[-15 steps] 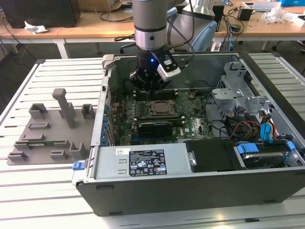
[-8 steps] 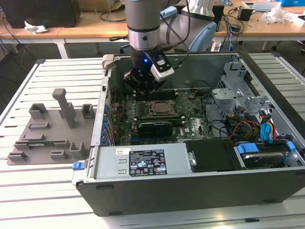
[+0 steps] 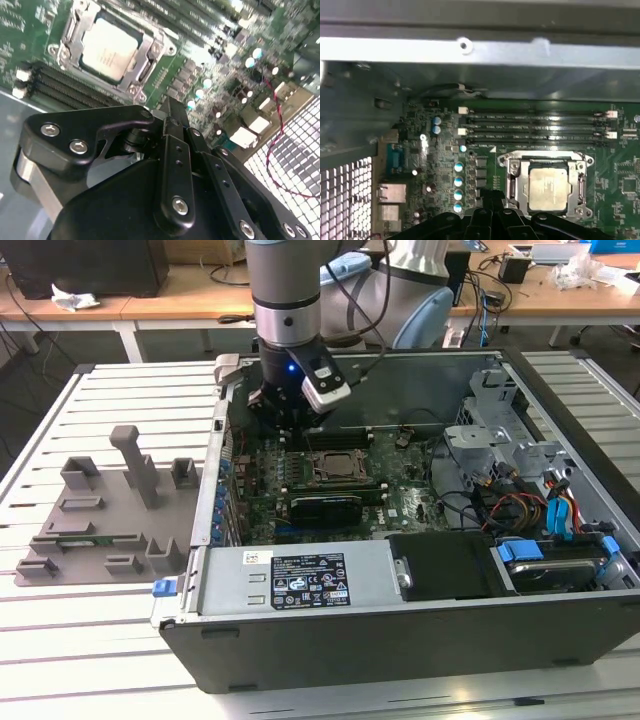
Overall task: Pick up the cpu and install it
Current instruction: 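Install the first cpu locking lever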
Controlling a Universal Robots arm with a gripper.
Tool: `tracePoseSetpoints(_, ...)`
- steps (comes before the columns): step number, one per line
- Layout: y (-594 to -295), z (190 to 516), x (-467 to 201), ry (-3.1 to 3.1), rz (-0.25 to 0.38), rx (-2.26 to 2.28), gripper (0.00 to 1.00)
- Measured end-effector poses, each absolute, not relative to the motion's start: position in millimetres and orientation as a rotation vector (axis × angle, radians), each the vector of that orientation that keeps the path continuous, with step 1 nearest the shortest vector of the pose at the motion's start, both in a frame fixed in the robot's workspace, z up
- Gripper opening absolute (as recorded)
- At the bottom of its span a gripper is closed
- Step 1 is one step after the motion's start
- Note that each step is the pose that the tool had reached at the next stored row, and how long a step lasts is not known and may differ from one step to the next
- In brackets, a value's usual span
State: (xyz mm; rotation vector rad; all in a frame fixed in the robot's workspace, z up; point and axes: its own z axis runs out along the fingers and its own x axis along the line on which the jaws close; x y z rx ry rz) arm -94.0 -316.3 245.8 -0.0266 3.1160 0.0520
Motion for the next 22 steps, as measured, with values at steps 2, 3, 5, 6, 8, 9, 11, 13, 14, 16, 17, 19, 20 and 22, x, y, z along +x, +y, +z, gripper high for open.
tracePoseSetpoints(2,-316,246,-96,3.115,0.093,-0.027,0.11)
tracePoseSetpoints(3,-316,246,-96,3.114,0.116,-0.026,0.11)
tracePoseSetpoints(5,-316,246,-97,3.111,0.176,-0.025,0.11)
tracePoseSetpoints(6,-316,246,-97,3.109,0.204,-0.025,0.11)
tracePoseSetpoints(8,-316,246,-97,3.102,0.280,-0.024,0.11)
tracePoseSetpoints(9,-316,246,-97,3.101,0.296,-0.023,0.11)
tracePoseSetpoints(11,-316,246,-97,3.101,0.297,-0.023,0.11)
tracePoseSetpoints(13,-316,246,-93,3.101,0.297,-0.024,0.11)
tracePoseSetpoints(14,-316,246,-88,3.102,0.297,-0.023,0.11)
tracePoseSetpoints(16,-316,246,-81,3.103,0.298,-0.023,0.11)
tracePoseSetpoints(17,-316,246,-76,3.103,0.298,-0.023,0.11)
tracePoseSetpoints(19,-316,246,-67,3.104,0.298,-0.023,0.11)
tracePoseSetpoints(20,-316,246,-64,3.104,0.298,-0.023,0.11)
tracePoseSetpoints(22,-316,246,-58,3.105,0.298,-0.023,0.11)
